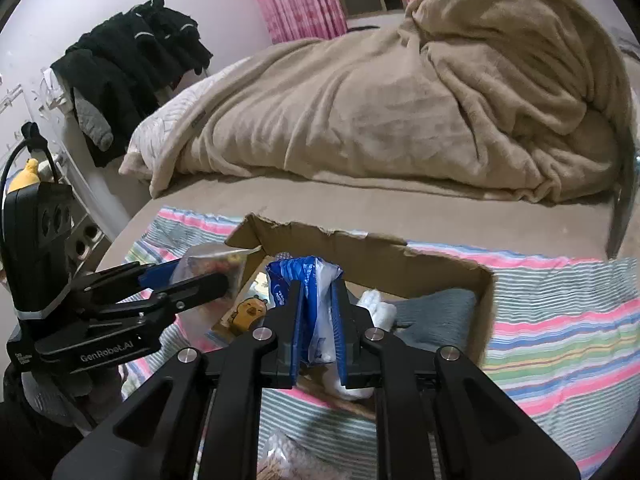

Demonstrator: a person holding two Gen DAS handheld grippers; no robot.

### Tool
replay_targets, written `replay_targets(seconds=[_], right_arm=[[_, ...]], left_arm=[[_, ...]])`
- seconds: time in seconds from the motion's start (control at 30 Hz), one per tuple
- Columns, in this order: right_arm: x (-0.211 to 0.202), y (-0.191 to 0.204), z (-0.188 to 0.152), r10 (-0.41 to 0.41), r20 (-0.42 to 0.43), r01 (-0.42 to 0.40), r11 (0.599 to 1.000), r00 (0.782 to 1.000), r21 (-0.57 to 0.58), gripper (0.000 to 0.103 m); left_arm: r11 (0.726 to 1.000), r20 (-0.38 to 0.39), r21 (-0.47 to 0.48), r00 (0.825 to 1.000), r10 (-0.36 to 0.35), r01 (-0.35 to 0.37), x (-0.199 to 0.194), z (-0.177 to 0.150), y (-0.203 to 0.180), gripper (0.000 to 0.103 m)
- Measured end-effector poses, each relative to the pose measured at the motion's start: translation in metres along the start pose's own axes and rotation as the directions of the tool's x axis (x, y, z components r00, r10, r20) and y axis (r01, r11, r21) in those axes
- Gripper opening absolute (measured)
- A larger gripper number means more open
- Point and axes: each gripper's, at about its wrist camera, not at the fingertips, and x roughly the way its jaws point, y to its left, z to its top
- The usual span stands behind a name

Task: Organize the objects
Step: 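Place the snack bag in the box with left tool while right tool places blue package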

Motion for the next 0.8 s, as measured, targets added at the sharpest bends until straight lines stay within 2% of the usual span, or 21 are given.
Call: replay_targets(seconds=[0.27,0.47,0.53,0.67,0.73,0.8], right_arm=[[0.038,-0.003,-0.011,-0.047,-0.071,0.048,0.999,0.996,0.006,0.015],[0.040,-0.009,-0.014,-0.084,-0.081,0.086,0.996,0.993,0.022,0.023],[0.038,-0.010,-0.014,-0.088,-0.077,0.091,0.995,0.993,0.030,0.034],[0.022,-0.010,-0.011,-0.069,-0.053,0.072,0.996,0.996,0.058,0.042],[0.014,-0.009,-0.011,-0.071,-0.042,0.074,0.995,0.997,0.066,0.057],[0.007,-0.007,-0.010,-0.072,-0.037,0.075,0.995,0.997,0.071,0.064]], left_arm=[[1.000,-0.038,-0.011,0.999,-0.012,0.011,0.034,-0.003,0.008,0.044],[1.000,-0.030,-0.010,1.000,0.003,-0.003,0.042,-0.002,0.012,0.044],[1.000,-0.022,-0.013,1.000,0.009,-0.010,0.039,-0.001,0.012,0.044],[1.000,-0.012,-0.008,1.000,0.017,-0.017,0.028,0.002,0.010,0.047],[1.000,-0.002,-0.001,1.000,0.021,-0.021,0.022,0.003,0.007,0.053],[1.000,0.009,0.002,1.000,0.023,-0.023,0.012,0.004,0.004,0.059]])
